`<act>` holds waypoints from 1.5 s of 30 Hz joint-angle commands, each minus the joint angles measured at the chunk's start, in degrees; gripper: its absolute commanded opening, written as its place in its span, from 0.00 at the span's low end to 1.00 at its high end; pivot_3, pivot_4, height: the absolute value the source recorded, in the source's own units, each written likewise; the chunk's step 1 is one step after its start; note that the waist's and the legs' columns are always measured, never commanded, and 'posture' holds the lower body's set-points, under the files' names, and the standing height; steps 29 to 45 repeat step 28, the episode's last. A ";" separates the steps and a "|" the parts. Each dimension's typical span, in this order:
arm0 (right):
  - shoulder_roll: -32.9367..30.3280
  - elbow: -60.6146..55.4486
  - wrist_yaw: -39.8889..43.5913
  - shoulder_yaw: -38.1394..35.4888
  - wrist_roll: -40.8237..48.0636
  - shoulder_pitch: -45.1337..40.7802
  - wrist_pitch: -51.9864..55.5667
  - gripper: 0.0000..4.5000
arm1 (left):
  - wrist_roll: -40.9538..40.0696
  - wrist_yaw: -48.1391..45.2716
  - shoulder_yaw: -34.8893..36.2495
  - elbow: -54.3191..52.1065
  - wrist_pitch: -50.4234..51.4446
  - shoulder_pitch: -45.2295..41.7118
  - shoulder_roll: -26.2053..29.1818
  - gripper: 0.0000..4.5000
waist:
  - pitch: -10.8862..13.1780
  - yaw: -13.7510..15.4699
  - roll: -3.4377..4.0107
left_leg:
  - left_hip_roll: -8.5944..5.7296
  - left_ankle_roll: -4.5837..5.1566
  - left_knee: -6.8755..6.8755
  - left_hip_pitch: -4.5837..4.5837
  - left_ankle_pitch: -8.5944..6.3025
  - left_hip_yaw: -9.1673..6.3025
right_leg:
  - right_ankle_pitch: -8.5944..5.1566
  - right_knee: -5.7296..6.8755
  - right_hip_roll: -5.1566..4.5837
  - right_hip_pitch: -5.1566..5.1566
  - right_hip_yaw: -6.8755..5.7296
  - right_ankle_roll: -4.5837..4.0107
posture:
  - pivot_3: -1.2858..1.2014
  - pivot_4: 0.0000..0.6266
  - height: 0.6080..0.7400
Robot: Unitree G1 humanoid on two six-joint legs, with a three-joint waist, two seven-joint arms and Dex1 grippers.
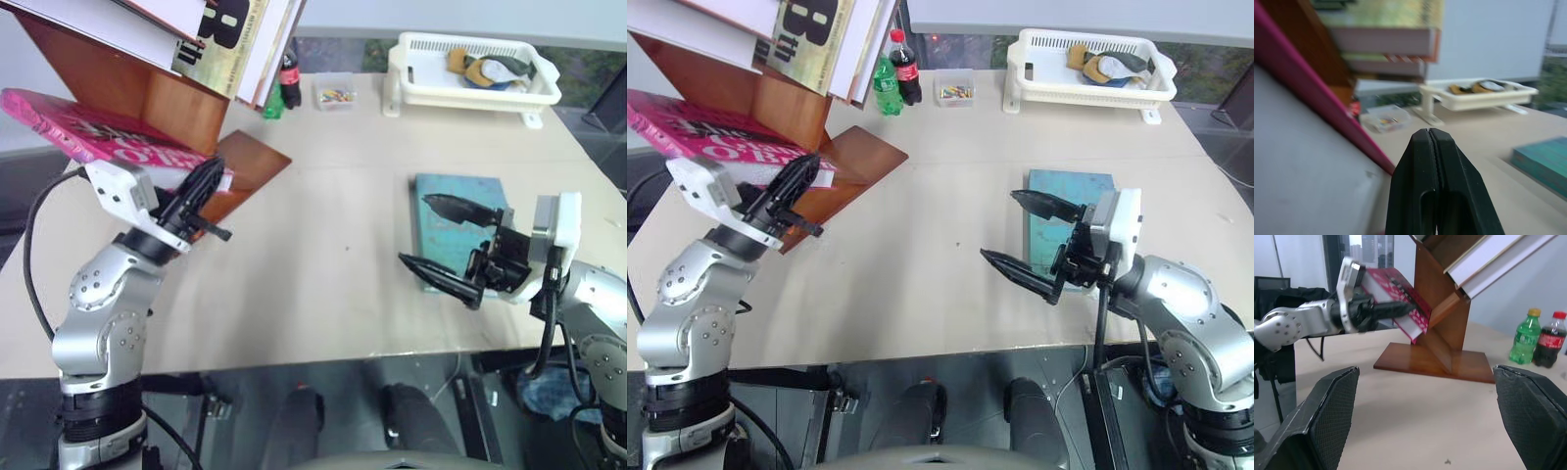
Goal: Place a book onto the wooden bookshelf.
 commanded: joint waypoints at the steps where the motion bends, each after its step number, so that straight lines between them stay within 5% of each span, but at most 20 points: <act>1: -0.35 -1.12 0.79 -0.57 0.72 -0.81 -1.33 1.00 | -1.33 -3.65 0.11 -5.18 0.31 3.38 2.28 0.01 | 0.01 0.01 0.01 | 0.00 0.00 0.00 -0.01 0.00 0.00 | 0.00 -0.02 0.00 0.00 0.00 0.00 | 0.52 0.24 1.00; 8: -3.18 3.03 3.17 1.95 -3.95 -1.28 -0.52 1.00 | 0.50 -9.16 1.43 -6.46 -0.55 12.61 5.43 0.01 | 0.02 -0.01 0.03 | 0.00 0.00 -0.01 0.01 0.00 0.02 | -0.11 -0.04 -0.02 0.00 -0.01 -0.06 | 0.52 0.24 1.00; 18: -14.20 10.68 9.10 -4.88 -9.78 7.12 -1.15 1.00 | -0.19 -10.37 12.56 -10.81 0.76 30.65 5.70 0.98 | 0.05 0.27 0.03 | -0.02 0.00 -0.05 -0.11 -0.01 0.05 | -0.12 -0.22 -0.12 -0.02 -0.03 -0.06 | 0.52 0.24 1.00; 26: -21.55 18.85 17.75 -16.80 -12.36 17.00 -4.46 1.00 | -3.26 -15.42 20.88 -10.39 1.39 39.61 6.65 0.98 | 0.05 0.22 0.02 | 0.00 0.00 -0.04 -0.10 -0.02 0.10 | -0.25 -0.30 -0.14 -0.01 -0.05 0.15 | 0.52 0.24 1.00; 45: -21.99 20.26 18.84 -17.51 -12.95 17.70 -5.24 1.00 | -3.05 -16.17 21.33 -9.92 1.23 39.67 7.21 0.98 | 0.05 0.17 0.02 | 0.02 0.00 -0.04 -0.07 -0.02 0.10 | -0.26 -0.30 -0.13 -0.01 -0.05 0.17 | 0.52 0.24 1.00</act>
